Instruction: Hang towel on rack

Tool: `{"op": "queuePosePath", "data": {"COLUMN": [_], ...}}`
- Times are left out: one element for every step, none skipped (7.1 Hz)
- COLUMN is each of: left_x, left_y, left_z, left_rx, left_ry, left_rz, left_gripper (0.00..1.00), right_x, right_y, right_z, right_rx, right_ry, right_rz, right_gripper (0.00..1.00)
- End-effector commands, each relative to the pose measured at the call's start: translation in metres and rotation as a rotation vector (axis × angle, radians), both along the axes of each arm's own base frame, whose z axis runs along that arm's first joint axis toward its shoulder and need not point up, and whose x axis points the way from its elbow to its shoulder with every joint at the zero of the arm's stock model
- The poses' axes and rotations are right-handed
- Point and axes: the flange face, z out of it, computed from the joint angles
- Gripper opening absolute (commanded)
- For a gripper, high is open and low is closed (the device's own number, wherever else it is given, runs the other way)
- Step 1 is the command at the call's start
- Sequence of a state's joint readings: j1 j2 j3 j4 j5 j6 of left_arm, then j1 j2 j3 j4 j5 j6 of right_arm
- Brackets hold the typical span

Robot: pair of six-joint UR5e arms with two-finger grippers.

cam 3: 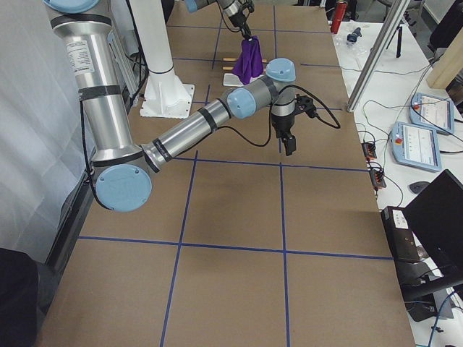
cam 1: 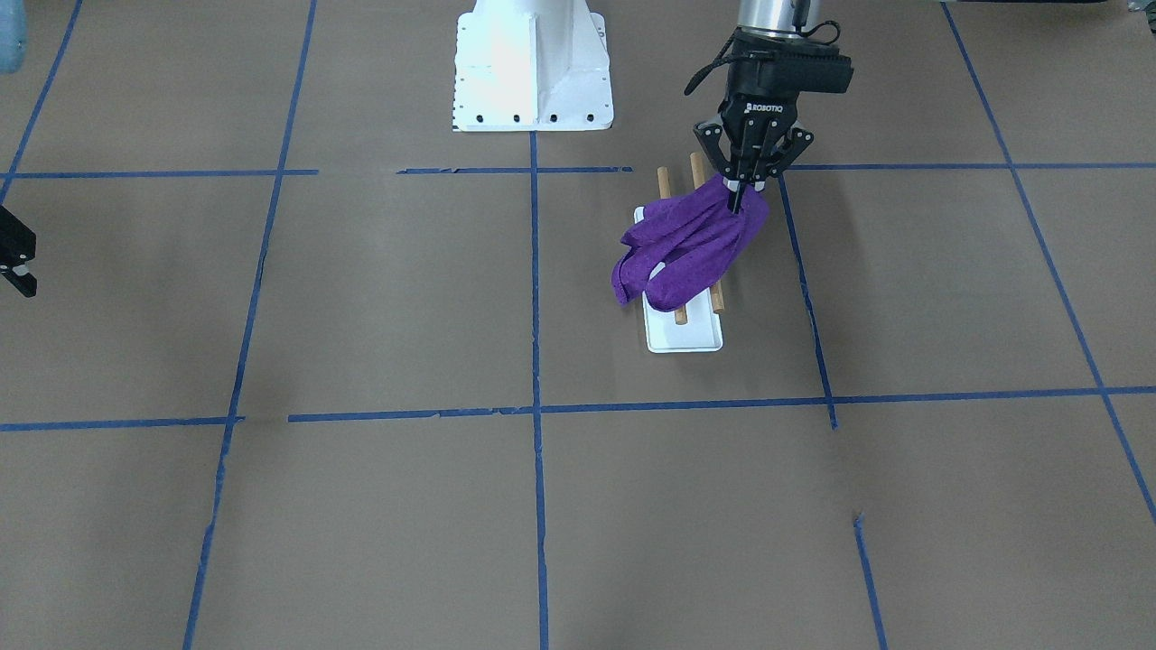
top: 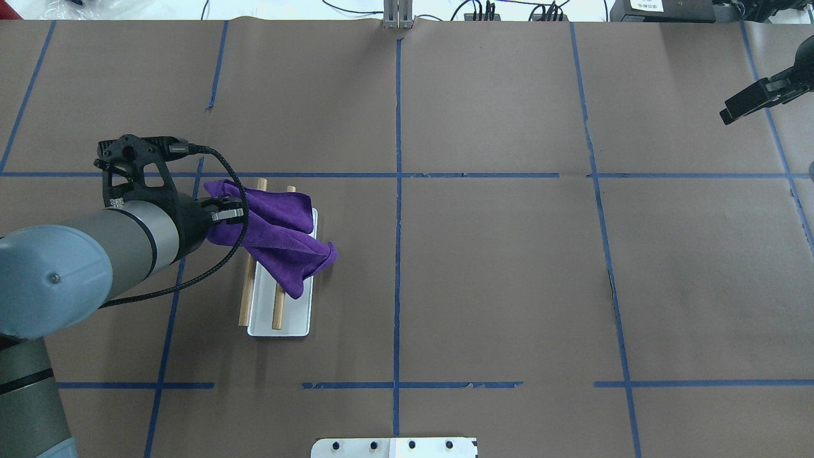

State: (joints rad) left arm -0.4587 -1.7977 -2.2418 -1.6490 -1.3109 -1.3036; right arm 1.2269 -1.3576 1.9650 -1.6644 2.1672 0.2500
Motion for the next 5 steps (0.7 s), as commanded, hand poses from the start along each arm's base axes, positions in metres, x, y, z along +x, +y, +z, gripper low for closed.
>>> {"op": "queuePosePath", "data": {"left_x": [0.001,0.009,0.016,0.020,0.026], "left_y": [-0.003,-0.006,-0.010,-0.013,-0.016], "left_z": [0.032,0.044,0.054,0.063,0.072], "left_rx": [-0.025,-0.036,-0.046,-0.047,-0.054], "left_ry": [-0.071,-0.097,-0.119,-0.144,-0.165], "left_rz": [0.001,0.000,-0.001,-0.013,-0.015], "left_gripper": [0.00,0.00,0.00,0.00,0.00], "right_x": [0.005,0.008,0.009,0.009,0.009], "right_y": [0.000,-0.001,-0.001,-0.001,-0.001], "right_z": [-0.001,-0.001,-0.001,-0.001,-0.001], "right_rx": [-0.005,-0.006,-0.006,-0.005,-0.005], "right_ry": [-0.011,-0.014,-0.014,-0.014,-0.014], "right_rz": [0.004,0.009,0.010,0.010,0.010], "right_gripper": [1.00,1.00,1.00,1.00,1.00]}}
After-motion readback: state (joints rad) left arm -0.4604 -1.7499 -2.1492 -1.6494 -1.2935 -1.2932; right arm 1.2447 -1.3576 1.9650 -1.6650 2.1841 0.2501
